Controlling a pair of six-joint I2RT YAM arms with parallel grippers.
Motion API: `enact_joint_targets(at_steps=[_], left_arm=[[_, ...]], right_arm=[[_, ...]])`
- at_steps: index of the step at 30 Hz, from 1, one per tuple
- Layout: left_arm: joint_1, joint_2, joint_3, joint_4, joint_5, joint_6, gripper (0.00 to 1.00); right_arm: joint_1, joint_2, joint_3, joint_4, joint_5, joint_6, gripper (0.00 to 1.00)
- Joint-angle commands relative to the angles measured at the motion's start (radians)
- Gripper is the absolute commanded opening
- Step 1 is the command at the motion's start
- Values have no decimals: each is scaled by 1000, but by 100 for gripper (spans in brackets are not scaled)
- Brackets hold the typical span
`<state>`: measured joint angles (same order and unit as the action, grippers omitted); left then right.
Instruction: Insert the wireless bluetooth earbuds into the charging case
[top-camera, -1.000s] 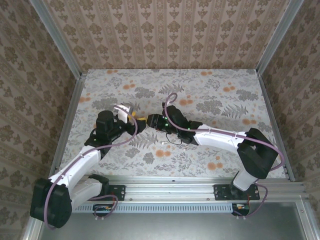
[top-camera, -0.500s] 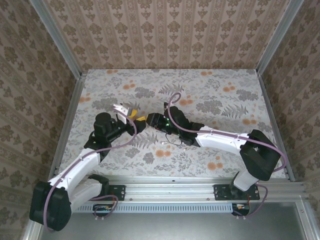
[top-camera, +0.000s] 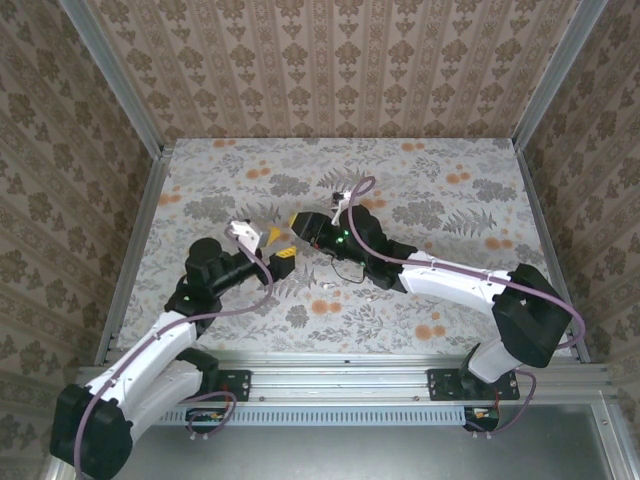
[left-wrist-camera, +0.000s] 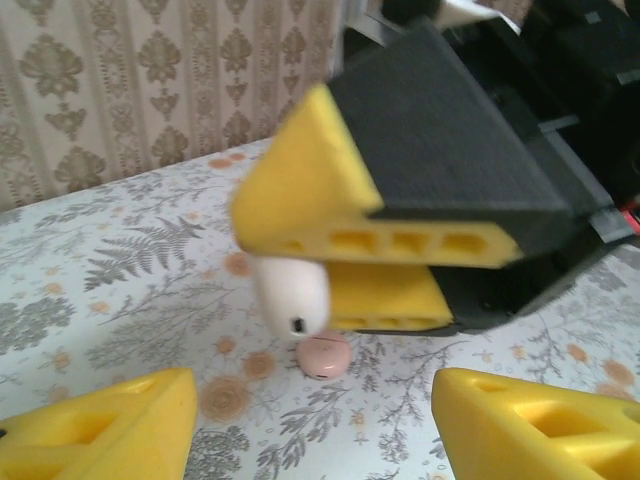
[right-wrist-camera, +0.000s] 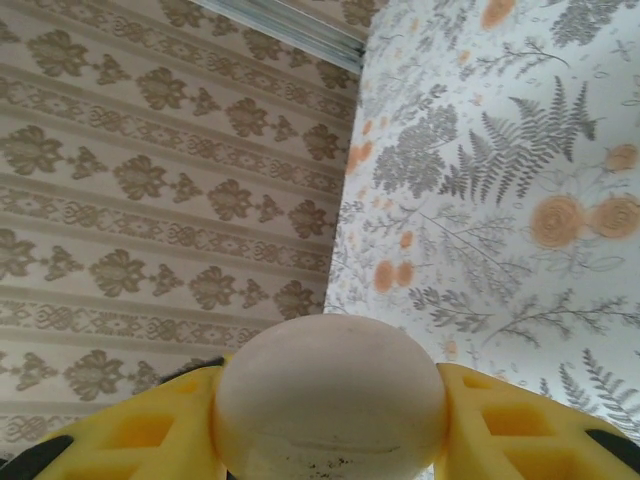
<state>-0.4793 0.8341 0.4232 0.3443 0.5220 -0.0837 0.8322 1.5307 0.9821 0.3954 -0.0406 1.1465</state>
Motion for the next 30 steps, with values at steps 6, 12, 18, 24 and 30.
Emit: enact_joint_targets(at_steps=[6,12,18,24,30], left_arm=[[-15,-17,-28,76,17,34,70],[-13,-33,-67,170,10,19,69],[-9,-67,-112,274,7,6,71],[-11,-73,-127,317,26,3,67],[-10,-64,-129,321,20,3,65]], right_arm=[[26,-56,-28,91,-81,0,37],[41,-63,-56,114,-79,8,38],[45,-56,-64,117,-84,12,38],[45,-36,-66,149,-104,25,38],[46,-26,-66,163,-122,32,38]])
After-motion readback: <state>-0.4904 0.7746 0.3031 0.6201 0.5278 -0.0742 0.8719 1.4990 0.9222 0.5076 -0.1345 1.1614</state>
